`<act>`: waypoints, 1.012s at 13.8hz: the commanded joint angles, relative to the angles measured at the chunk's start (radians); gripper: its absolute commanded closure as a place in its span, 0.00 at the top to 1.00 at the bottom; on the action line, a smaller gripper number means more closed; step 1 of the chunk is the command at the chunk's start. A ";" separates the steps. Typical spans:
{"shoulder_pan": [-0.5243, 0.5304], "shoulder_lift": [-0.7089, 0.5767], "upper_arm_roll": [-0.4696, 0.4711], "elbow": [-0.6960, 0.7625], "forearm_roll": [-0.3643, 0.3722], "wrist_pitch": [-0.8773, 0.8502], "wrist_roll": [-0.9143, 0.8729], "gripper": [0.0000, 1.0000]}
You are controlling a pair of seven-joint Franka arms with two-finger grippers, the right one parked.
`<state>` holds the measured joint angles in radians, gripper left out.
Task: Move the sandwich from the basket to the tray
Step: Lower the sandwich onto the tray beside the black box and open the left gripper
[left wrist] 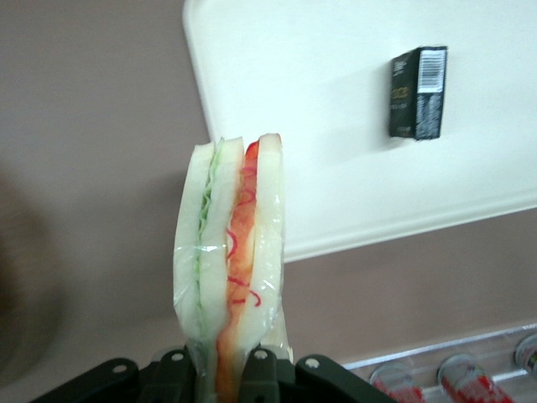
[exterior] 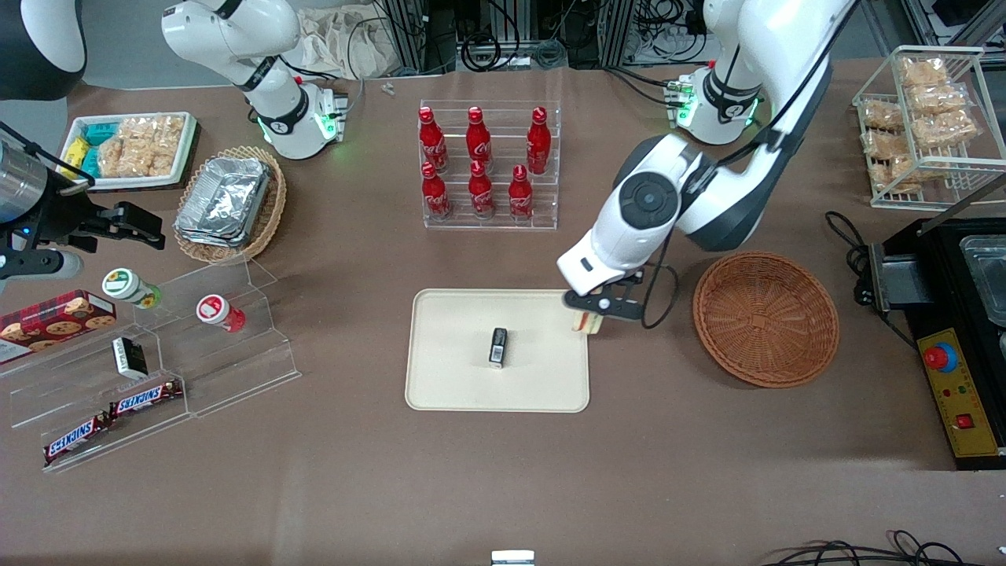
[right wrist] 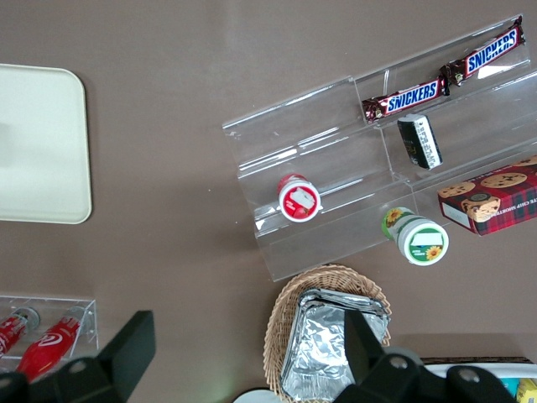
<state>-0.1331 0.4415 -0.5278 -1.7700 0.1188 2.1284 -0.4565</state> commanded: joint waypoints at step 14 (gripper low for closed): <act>-0.046 0.332 0.006 0.207 0.297 0.150 -0.234 0.99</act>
<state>-0.1707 0.7669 -0.5255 -1.5931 0.3890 2.2824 -0.6603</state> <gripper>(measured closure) 0.419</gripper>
